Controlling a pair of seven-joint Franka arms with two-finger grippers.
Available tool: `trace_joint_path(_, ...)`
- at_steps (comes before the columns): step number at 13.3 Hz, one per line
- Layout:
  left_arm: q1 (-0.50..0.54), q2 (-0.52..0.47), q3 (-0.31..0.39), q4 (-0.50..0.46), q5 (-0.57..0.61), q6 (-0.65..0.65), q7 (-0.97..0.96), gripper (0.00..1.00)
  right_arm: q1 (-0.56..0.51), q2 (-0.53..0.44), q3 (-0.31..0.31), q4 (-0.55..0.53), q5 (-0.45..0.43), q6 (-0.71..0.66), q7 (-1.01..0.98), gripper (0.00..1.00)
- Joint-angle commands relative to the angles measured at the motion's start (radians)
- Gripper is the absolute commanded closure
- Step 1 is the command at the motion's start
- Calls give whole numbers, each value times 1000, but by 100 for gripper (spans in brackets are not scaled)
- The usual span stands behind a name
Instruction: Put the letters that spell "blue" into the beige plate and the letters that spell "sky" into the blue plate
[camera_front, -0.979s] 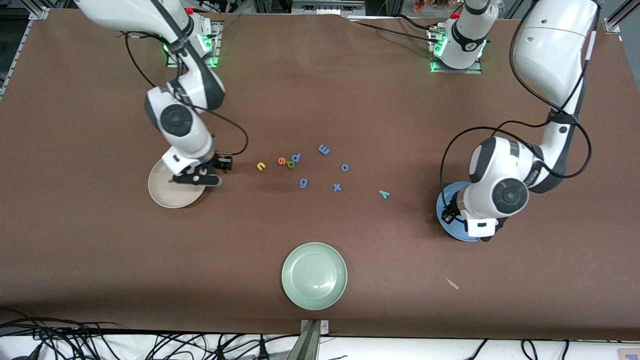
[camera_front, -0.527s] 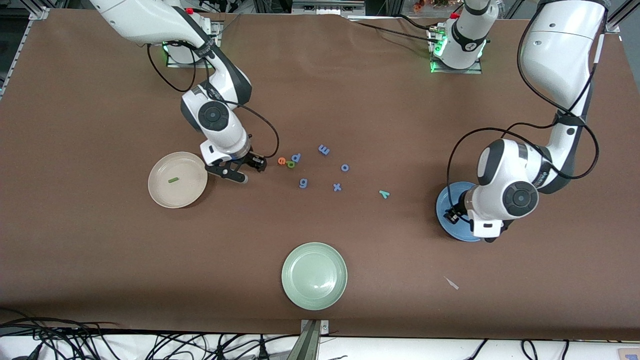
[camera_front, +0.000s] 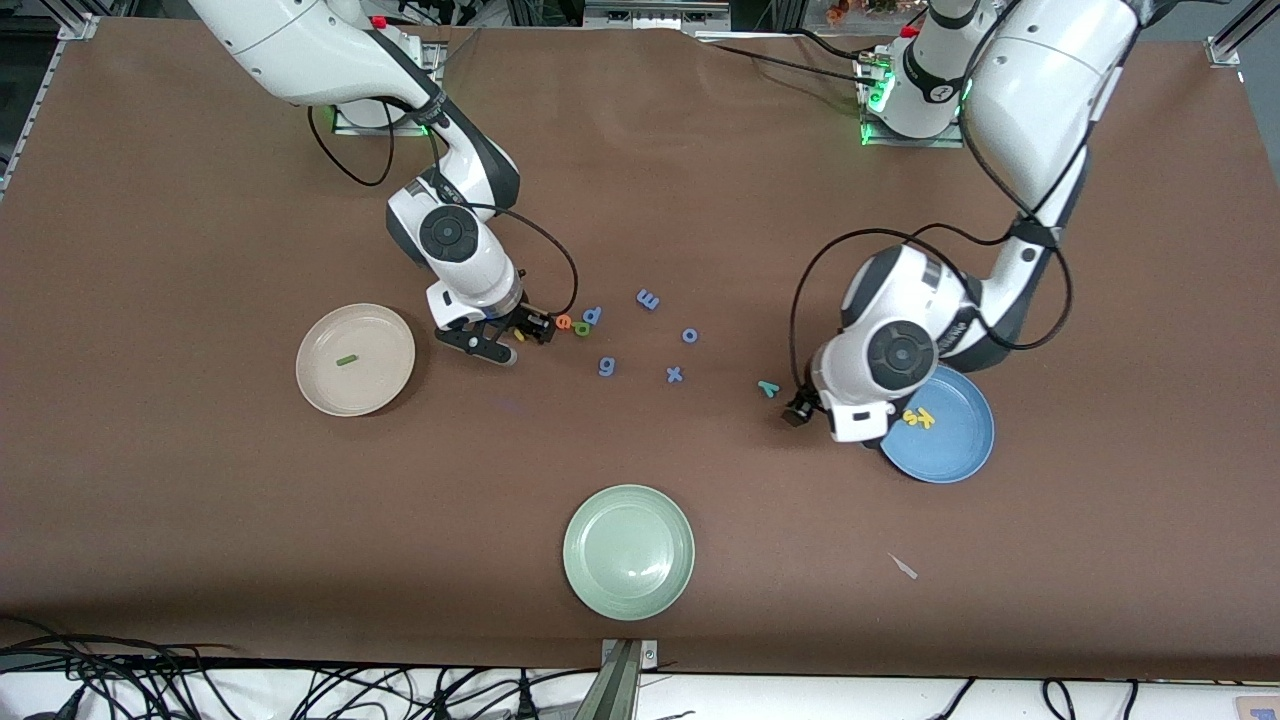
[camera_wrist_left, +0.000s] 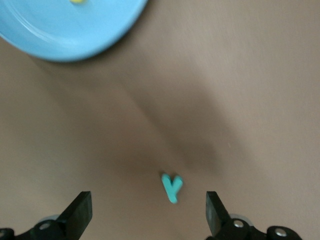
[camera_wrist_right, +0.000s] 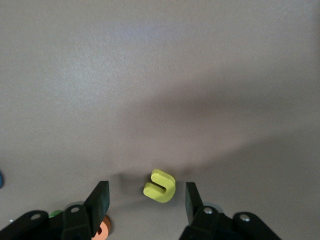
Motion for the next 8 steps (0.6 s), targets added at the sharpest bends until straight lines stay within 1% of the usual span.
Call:
trace_joint_path(1,-39,44,3,-10,14,72,-62,0,0,8,3,-24,-49,29,13,39)
trace_joint_path(2,-47,60,4,-11,17,80,-65,0,0,8,3,-38,-57,44,13,44)
trace_joint_path(3,-54,63,4,-15,17,94,-65,2,0,6,1,-39,-57,46,13,53)
trace_joint_path(5,-53,63,9,-65,17,156,-65,6,0,6,0,-39,-57,46,12,69)
trace_joint_path(7,-44,57,9,-114,17,230,-67,6,0,5,0,-39,-57,44,5,78)
trace_joint_path(8,-44,57,11,-114,17,232,-67,11,-1,0,-2,-39,-57,41,4,80)
